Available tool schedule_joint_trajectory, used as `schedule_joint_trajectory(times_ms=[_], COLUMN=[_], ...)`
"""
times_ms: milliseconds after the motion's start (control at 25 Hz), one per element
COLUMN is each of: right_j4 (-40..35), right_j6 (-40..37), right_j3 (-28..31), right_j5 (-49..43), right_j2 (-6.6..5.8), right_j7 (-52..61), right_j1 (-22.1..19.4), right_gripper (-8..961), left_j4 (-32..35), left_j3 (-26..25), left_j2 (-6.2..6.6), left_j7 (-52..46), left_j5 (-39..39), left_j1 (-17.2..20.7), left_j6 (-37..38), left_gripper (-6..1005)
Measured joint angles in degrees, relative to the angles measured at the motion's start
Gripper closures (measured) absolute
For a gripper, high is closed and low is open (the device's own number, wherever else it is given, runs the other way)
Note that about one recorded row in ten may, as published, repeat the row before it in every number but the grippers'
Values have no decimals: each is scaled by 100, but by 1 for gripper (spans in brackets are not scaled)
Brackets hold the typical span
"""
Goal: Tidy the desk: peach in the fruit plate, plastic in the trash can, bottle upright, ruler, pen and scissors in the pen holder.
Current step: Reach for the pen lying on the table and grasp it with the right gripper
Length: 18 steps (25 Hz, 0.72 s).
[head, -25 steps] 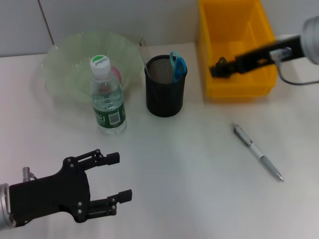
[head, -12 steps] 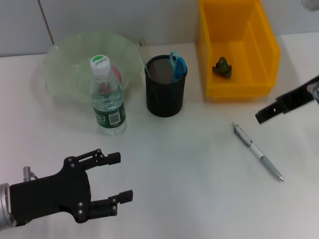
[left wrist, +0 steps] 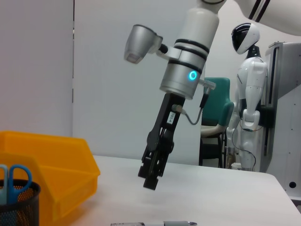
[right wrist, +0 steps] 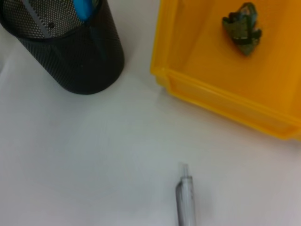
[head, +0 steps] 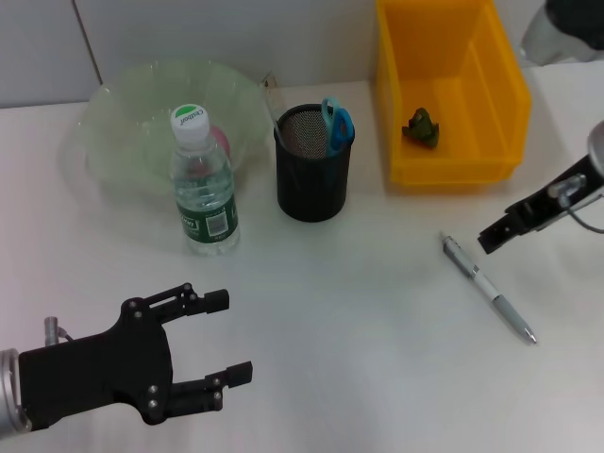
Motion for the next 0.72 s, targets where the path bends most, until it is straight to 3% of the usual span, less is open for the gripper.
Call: schedule_joint_trajectory(times_ms=[160, 720], right_j4=[614, 1584], right_j6=[388, 947], right_j3=[-39, -182], right_j5=[25, 34], right_j2=[3, 3], right_j7=[-1, -15], right_j1=[201, 556], right_gripper=[179, 180], left_j4=[1, -7], left_j3=[12, -6], left_j2=[0, 0], left_j7=[7, 76], left_j5=[-1, -11], left_j1=[0, 16], left_j6=[0, 0], left_gripper=[200, 199])
